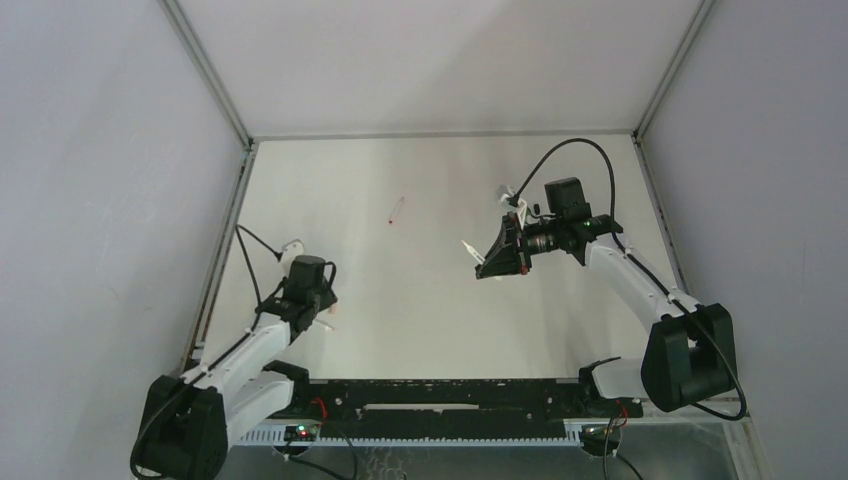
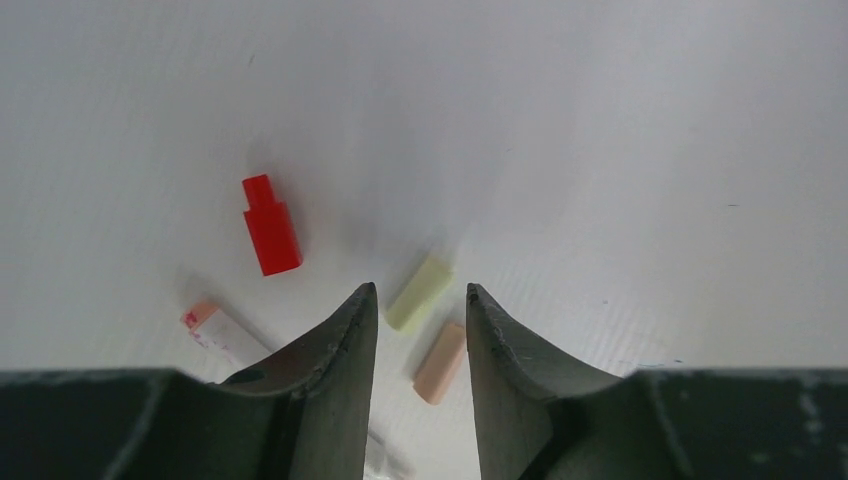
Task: Insert the pens into the pen caps
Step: Move the pen cap to the center of the board.
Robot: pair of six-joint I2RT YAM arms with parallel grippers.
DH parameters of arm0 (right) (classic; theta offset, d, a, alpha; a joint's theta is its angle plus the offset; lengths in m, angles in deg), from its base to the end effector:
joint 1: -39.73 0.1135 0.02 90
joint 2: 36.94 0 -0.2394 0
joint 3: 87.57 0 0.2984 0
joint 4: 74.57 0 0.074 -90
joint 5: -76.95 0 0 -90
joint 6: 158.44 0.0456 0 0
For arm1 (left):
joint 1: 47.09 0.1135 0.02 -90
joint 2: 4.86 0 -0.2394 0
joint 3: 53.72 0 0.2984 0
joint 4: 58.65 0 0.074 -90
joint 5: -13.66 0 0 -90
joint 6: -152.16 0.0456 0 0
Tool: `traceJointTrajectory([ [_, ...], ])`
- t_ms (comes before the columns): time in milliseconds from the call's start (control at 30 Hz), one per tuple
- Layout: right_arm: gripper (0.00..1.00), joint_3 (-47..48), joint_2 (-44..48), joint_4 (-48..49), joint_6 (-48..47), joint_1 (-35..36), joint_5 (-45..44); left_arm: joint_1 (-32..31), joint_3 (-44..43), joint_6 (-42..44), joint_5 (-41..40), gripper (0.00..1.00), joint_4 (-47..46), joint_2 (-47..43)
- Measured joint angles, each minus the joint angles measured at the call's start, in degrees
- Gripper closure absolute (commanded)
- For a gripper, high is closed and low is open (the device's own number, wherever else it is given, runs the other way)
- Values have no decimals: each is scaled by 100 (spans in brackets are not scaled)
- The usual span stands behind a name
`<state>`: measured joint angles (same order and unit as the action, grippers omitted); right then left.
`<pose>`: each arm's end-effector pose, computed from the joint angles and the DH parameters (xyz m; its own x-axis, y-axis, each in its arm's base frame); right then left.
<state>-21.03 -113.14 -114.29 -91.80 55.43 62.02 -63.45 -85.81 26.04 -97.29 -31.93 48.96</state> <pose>0.2893 0.1271 0.2308 -0.4031 -0.2194 -0.8885 -0.9097 -0.0100 0.4152 0.2284 -0.0500 0.1090 -0.6010 -0.3973 -0.6935 -0.3946 0.9021 -0.1748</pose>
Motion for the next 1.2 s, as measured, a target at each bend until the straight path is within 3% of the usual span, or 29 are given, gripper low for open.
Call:
traceJointTrajectory([
  [500,100,0,0,-2,0,-31,44,192,-181,-151,68,63,153,706],
  [1200,100,186,0,-284,-210,-37,96,219,-525,-142,437,88,-11,1294],
])
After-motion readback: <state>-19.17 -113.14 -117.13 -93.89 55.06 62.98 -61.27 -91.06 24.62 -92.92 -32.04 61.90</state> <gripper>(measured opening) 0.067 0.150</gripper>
